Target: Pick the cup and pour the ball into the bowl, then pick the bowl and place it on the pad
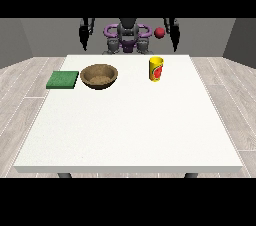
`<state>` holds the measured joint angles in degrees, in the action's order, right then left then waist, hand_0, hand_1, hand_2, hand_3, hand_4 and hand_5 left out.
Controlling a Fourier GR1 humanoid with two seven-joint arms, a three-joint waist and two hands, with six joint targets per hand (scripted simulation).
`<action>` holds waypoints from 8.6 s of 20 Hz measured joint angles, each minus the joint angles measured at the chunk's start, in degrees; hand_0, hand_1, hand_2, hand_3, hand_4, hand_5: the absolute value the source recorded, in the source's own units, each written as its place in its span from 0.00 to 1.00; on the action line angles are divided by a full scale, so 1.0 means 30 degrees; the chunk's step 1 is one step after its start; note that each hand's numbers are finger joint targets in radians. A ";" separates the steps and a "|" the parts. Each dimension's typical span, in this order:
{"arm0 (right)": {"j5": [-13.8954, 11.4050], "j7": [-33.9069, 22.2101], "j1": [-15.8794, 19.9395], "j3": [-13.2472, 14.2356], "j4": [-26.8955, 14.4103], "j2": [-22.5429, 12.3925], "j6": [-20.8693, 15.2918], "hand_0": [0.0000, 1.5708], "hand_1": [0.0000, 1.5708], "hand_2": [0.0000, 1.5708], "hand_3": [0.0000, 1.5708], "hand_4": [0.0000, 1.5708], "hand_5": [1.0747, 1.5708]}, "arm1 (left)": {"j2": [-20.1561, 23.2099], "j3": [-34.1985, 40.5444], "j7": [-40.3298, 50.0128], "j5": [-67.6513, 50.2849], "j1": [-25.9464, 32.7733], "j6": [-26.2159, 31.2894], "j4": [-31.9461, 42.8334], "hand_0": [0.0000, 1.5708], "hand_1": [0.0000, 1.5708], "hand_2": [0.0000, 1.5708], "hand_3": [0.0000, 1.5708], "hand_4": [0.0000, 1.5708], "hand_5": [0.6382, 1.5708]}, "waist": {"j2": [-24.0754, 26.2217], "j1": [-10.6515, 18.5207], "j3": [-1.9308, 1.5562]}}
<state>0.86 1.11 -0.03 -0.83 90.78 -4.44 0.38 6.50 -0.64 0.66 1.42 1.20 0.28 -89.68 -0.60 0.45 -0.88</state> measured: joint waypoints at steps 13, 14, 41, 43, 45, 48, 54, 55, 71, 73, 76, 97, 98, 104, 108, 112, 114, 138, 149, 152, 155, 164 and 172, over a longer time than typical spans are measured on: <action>0.3582 -0.2011 -0.0135 0.3040 0.2079 -0.2679 0.2640 0.00 0.00 0.00 0.00 0.00 1.00 | 0.1115 0.3186 0.2081 -0.4011 -0.1687 0.1094 -0.2391 0.00 0.00 0.00 0.00 0.00 0.97 | 0.3179 -0.0797 0.0276; 0.3894 -0.1891 -0.0132 0.3433 0.2036 -0.2865 0.2881 0.00 0.00 0.00 0.00 0.00 1.00 | 0.1290 0.3540 0.1953 -0.4392 -0.1736 0.1350 -0.2434 0.00 0.00 0.00 0.00 0.00 0.97 | 0.2929 -0.0730 0.0283; 0.3910 0.3791 0.2627 0.4978 -0.1599 -0.3344 0.5421 0.00 0.00 0.00 0.00 0.00 1.00 | -0.0634 0.4536 -1.2076 -0.1304 -0.6063 -0.0141 0.9566 0.00 0.00 0.00 0.00 0.00 0.94 | -0.4002 -0.2382 0.0303; 0.3808 0.3957 0.2740 0.4891 -0.1692 -0.3283 0.5463 0.00 0.00 0.00 0.00 0.00 1.00 | -0.0492 0.4827 -1.2961 -0.1328 -0.6796 -0.0247 1.1013 0.00 0.00 0.00 0.00 0.00 0.94 | -0.4253 -0.2492 0.0303; 0.3805 0.4035 0.2798 0.4941 -0.1839 -0.3368 0.5596 0.00 0.00 0.00 0.00 0.00 1.00 | -0.0203 0.5130 -1.3789 -0.1354 -0.7451 -0.0278 1.2446 0.00 0.00 0.00 0.00 0.00 0.95 | -0.4405 -0.2603 0.0304; 0.3497 0.4540 0.2979 0.4786 -0.2277 -0.3138 0.5513 0.00 0.00 0.00 0.00 0.00 1.00 | -0.0128 0.5190 -1.4828 -0.1222 -0.8163 -0.0374 1.4038 0.00 0.00 0.00 0.00 0.00 0.95 | -0.4706 -0.2558 0.0307; 0.3497 0.5364 0.2863 0.5045 -0.2993 -0.3344 0.6041 0.00 0.00 0.00 0.00 0.00 1.00 | -0.0153 0.5467 -1.6507 -0.1214 -0.9211 -0.0845 1.6861 0.00 0.00 0.00 0.00 0.00 0.95 | -0.4801 -0.2779 0.0306; 0.3619 0.5305 0.3064 0.5176 -0.3003 -0.3518 0.6135 0.00 0.00 0.00 0.00 0.00 1.00 | -0.0066 0.5562 -1.6765 -0.1284 -0.9483 -0.0771 1.7287 0.00 0.00 0.00 0.00 0.00 0.99 | -0.4982 -0.2842 0.0300; 0.4220 0.3746 0.3193 0.6188 -0.4289 -0.4806 0.6587 0.00 0.00 0.00 0.00 0.00 1.00 | 0.0117 0.3312 -1.5884 0.3201 -0.8846 -0.6982 1.7356 0.88 0.88 1.00 1.00 1.00 0.75 | -0.2413 -0.2771 0.0188; 0.4237 0.3515 0.3037 0.6205 -0.4754 -0.4811 0.6638 0.00 0.00 0.00 0.00 0.00 1.00 | 0.1264 0.2861 -1.4398 0.4205 -0.9350 -0.7529 1.7273 0.91 0.91 1.00 1.00 1.00 0.73 | -0.1577 -0.2591 0.0202; 0.4198 0.3488 0.2910 0.6190 -0.5337 -0.4795 0.6754 0.00 0.00 0.00 0.00 0.00 1.00 | 0.3566 0.2338 -1.2167 0.5561 -1.0488 -0.7439 1.7274 0.93 0.93 1.00 1.00 1.00 0.71 | -0.0889 -0.2312 0.0209; 0.4060 0.4423 0.3602 0.6395 -0.8881 -0.5294 0.7982 0.00 0.00 0.00 0.00 0.00 1.00 | 0.2622 -0.4428 0.2084 1.6925 -1.6243 -0.9535 1.7192 0.99 0.99 1.00 1.00 1.00 0.65 | 0.0949 -0.2762 0.0259; 0.4060 0.4471 0.3641 0.6404 -0.9008 -0.5309 0.8028 0.00 0.00 0.00 0.00 0.00 1.00 | 0.2508 -0.4944 0.2683 1.7759 -1.6526 -0.9532 1.7307 0.99 0.99 1.00 1.00 0.97 0.71 | 0.1001 -0.2761 0.0258; 0.4148 0.4515 0.3786 0.6727 -0.9948 -0.5721 0.8263 0.00 0.00 0.00 0.00 0.00 1.00 | 0.1229 -0.8397 0.5089 2.2272 -1.7741 -0.8013 1.7854 0.94 0.94 1.00 1.00 1.00 0.49 | 0.1535 -0.2621 0.0249; 0.4203 0.4885 0.4252 0.6825 -1.0540 -0.5937 0.8615 0.00 0.00 0.00 0.00 0.00 1.00 | 0.0121 -1.0479 0.6180 2.4836 -1.9147 -0.6031 1.8328 0.98 0.98 1.00 1.00 1.00 0.52 | 0.1101 -0.2787 0.0246; 0.4231 0.4878 0.4350 0.6745 -1.0891 -0.5969 0.8919 0.00 0.00 0.00 0.00 0.00 1.00 | -0.0539 -1.2742 0.6789 2.7461 -1.9914 -0.3981 1.9050 0.95 0.95 1.00 1.00 0.95 0.64 | 0.1378 -0.2906 0.0250; 0.4128 0.5016 0.4377 0.6757 -1.1057 -0.5992 0.8854 0.00 0.00 0.00 0.00 0.00 1.00 | -0.0845 -1.3726 0.7034 2.8634 -2.0102 -0.3176 1.9299 0.93 0.93 1.00 1.00 0.94 0.62 | 0.1337 -0.2785 0.0257; 0.4878 0.4194 0.4471 0.7452 -1.0810 -0.5419 0.7574 0.00 0.00 0.00 0.00 0.18 0.99 | -0.1951 -0.3398 0.5152 1.5478 -1.4369 -0.9388 1.2447 0.00 0.00 0.00 0.00 0.00 0.98 | -0.0782 -0.0157 0.0694; 0.3732 0.4769 0.6218 0.6908 -1.0625 -0.2607 0.3181 0.00 0.00 0.00 0.00 0.21 1.00 | -0.1922 -0.2300 -0.2897 0.3776 -1.0119 -0.5921 0.7579 0.00 0.00 0.00 0.00 0.00 0.99 | -0.3061 0.2143 0.0389; 0.3688 0.4960 0.6762 0.6946 -1.1439 -0.2316 0.2555 0.00 0.00 0.00 0.00 0.19 1.00 | -0.1546 -0.1851 -0.3872 0.2635 -0.9494 -0.4481 0.7171 0.00 0.00 0.00 0.00 0.00 0.99 | -0.3106 0.2449 0.0339; 0.3633 0.5545 0.7341 0.7031 -1.2539 -0.2235 0.2094 0.00 0.00 0.00 0.00 0.17 0.99 | -0.0996 -0.1319 -0.4630 0.2035 -0.8940 -0.3583 0.6896 0.00 0.00 0.00 0.00 0.00 0.99 | -0.3206 0.2524 0.0312; 0.3320 0.7892 0.8894 0.6983 -1.6902 -0.2603 0.1956 0.00 0.00 0.00 0.00 0.06 0.99 | -0.0005 -0.0462 -0.4099 0.1453 -0.8471 -0.2073 0.5374 0.00 0.00 0.00 0.00 0.00 0.99 | -0.3380 0.2545 0.0286; 0.3674 0.9550 0.9867 0.7382 -1.9294 -0.2486 0.1659 0.50 0.50 0.25 0.00 0.28 0.92 | 0.0251 -0.0338 -0.4002 0.1389 -0.8158 -0.1453 0.3923 0.00 0.00 0.00 0.00 0.00 1.00 | -0.4078 0.2934 0.0468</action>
<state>11.88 29.76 29.57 21.32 32.90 -11.90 5.35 7.26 -1.65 -11.35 5.58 -23.28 -4.08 -77.91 -12.83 9.25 0.52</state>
